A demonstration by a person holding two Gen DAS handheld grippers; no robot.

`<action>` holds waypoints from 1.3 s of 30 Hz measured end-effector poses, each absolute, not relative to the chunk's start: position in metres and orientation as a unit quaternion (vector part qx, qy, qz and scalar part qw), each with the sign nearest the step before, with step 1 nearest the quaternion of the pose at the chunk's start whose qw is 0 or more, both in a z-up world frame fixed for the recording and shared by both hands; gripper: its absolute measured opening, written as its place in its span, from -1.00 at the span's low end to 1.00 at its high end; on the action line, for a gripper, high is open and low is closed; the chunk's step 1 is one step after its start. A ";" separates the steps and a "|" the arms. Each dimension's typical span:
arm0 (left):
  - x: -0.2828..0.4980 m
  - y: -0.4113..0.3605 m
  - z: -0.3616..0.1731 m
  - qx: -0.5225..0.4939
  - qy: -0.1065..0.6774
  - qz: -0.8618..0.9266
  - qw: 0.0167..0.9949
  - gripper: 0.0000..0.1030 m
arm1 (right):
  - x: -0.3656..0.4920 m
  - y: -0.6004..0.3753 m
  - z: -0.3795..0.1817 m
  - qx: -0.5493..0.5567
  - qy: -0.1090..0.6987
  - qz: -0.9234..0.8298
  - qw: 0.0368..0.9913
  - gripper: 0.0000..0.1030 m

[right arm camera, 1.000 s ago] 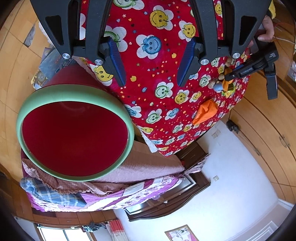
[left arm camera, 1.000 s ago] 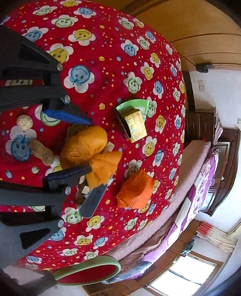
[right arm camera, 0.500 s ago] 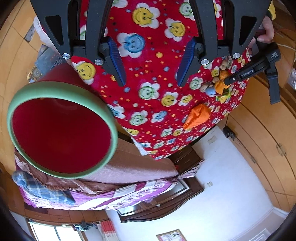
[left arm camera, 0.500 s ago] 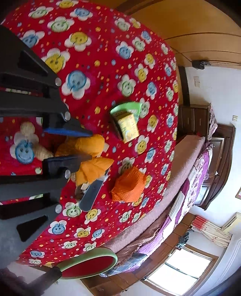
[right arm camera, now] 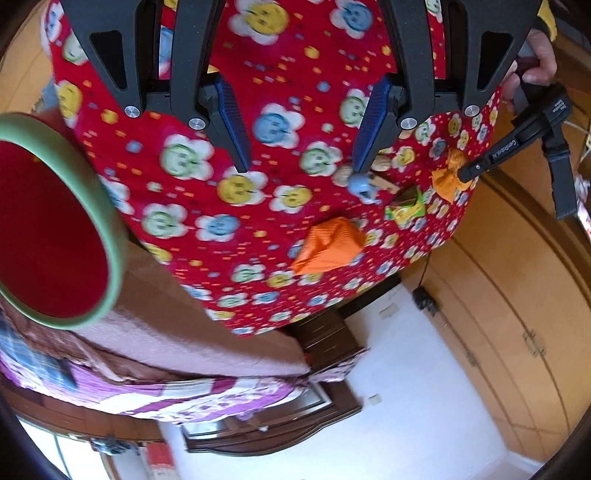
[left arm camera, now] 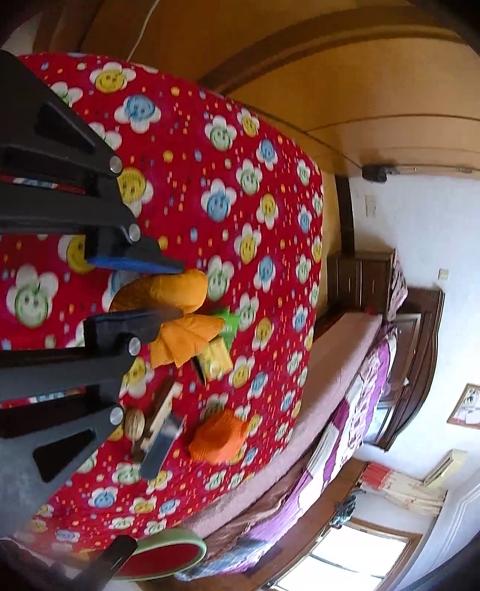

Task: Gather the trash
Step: 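Grasp the small light blue item with the right tool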

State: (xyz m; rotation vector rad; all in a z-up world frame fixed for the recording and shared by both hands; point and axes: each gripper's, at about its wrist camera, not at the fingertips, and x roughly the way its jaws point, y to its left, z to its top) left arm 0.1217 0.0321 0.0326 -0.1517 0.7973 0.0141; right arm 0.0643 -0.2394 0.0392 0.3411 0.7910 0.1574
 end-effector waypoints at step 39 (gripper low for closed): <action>0.107 0.040 0.034 -0.118 0.368 -0.051 0.921 -0.67 | 0.095 -0.199 0.027 0.134 0.373 0.078 0.915 -0.76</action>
